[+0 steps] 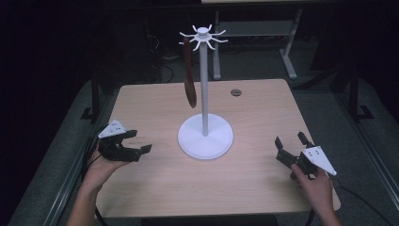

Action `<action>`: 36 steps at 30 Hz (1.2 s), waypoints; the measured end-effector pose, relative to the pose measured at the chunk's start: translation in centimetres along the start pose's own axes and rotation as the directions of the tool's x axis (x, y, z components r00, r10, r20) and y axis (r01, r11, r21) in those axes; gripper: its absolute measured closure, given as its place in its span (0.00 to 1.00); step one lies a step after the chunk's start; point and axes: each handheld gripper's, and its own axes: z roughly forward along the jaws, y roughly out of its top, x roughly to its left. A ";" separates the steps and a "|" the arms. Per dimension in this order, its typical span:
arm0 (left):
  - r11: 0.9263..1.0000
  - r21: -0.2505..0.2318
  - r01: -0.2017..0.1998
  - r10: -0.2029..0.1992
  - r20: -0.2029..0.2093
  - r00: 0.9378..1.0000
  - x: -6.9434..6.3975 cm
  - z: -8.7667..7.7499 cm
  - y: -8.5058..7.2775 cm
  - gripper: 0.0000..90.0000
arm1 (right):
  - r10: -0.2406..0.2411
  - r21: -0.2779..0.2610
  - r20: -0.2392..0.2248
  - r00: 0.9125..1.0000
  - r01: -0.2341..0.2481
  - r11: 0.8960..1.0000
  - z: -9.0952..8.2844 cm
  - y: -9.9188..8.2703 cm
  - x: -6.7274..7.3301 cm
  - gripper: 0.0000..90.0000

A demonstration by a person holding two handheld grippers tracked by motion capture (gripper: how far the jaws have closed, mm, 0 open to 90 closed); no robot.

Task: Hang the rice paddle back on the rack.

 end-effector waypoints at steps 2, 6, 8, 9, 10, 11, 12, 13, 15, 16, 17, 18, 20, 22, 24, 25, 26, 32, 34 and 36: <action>1.000 0.014 -0.007 0.007 -0.005 1.000 0.0 0.2 -0.6 0.17 | 0.002 0.000 0.000 1.000 -0.002 1.000 0.0 0.0 0.0 0.14; 1.000 0.027 0.011 -0.011 -0.005 1.000 -0.2 0.5 -2.1 0.17 | 0.002 0.000 0.000 1.000 -0.002 1.000 0.0 0.0 0.0 0.14; 0.999 0.032 0.015 -0.015 -0.011 1.000 -0.2 0.7 -2.7 0.17 | 0.002 0.000 0.000 1.000 -0.002 1.000 0.0 0.0 0.0 0.15; 0.999 0.034 0.023 -0.023 -0.013 1.000 -0.3 0.7 -3.0 0.17 | 0.001 0.000 0.000 1.000 -0.001 1.000 0.0 0.0 0.0 0.14; 0.999 0.038 0.017 -0.016 -0.014 1.000 -0.2 0.8 -3.3 0.17 | 0.000 0.000 0.000 1.000 0.000 1.000 0.0 0.0 0.0 0.15; 0.999 0.039 0.022 -0.022 -0.019 1.000 -0.3 0.8 -3.6 0.17 | -0.001 -0.001 0.000 1.000 0.001 1.000 0.0 0.0 0.0 0.15; 0.999 0.039 0.018 -0.017 -0.024 1.000 -0.3 0.8 -3.9 0.17 | 0.000 0.000 0.000 1.000 0.000 1.000 0.0 0.0 0.0 0.14; 0.999 0.038 0.019 -0.018 -0.026 0.999 -0.3 0.9 -4.2 0.17 | 0.000 0.000 0.000 1.000 0.000 1.000 0.0 0.0 0.0 0.15; 0.999 0.043 0.022 -0.021 -0.032 0.999 -0.3 1.0 -4.9 0.17 | 0.002 0.000 0.000 1.000 -0.002 1.000 0.0 0.0 0.0 0.15; 0.999 0.047 0.024 -0.022 -0.034 0.999 -0.3 1.0 -5.1 0.17 | 0.003 0.000 0.000 1.000 -0.003 1.000 0.0 0.0 0.0 0.15; 0.998 0.055 0.019 -0.017 -0.036 0.999 -0.3 1.0 -5.3 0.17 | 0.002 0.000 0.000 1.000 -0.002 1.000 0.0 0.0 0.0 0.15; 0.998 0.055 0.029 -0.027 -0.037 0.999 -0.3 1.1 -5.6 0.17 | 0.002 0.000 0.000 1.000 -0.002 1.000 0.0 0.0 0.0 0.15; 0.997 0.075 0.020 -0.017 -0.047 0.999 -0.2 1.2 -6.0 0.17 | 0.000 0.000 0.000 1.000 0.000 1.000 0.0 0.0 0.0 0.15; 0.996 0.082 0.022 -0.018 -0.054 0.998 -0.2 1.3 -6.4 0.17 | 0.001 0.000 0.000 1.000 -0.001 1.000 0.0 0.0 0.0 0.15; 0.994 0.104 0.025 -0.020 -0.050 0.999 -0.2 1.6 -7.0 0.17 | -0.002 -0.003 -0.001 1.000 0.002 1.000 0.0 0.0 0.0 0.15; 0.993 0.117 0.019 -0.014 -0.046 0.999 -0.1 1.7 -7.2 0.17 | -0.005 -0.002 -0.001 1.000 0.005 1.000 0.0 0.0 0.0 0.15; 0.992 0.120 0.026 -0.021 -0.040 0.999 -0.1 1.9 -7.4 0.18 | -0.005 -0.003 0.000 1.000 0.005 1.000 0.0 0.0 0.0 0.14; 0.987 0.160 0.036 -0.030 -0.035 0.999 0.4 2.2 -8.3 0.17 | -0.003 -0.003 -0.002 1.000 0.003 1.000 0.0 0.0 0.0 0.15; 0.986 0.165 0.030 -0.024 -0.038 0.999 0.5 2.3 -8.4 0.17 | -0.002 -0.001 -0.002 1.000 0.002 1.000 0.0 0.0 0.0 0.14; 0.985 0.167 0.037 -0.031 -0.037 0.999 0.5 2.4 -8.4 0.17 | -0.004 -0.002 -0.003 1.000 0.004 1.000 0.0 0.0 0.0 0.14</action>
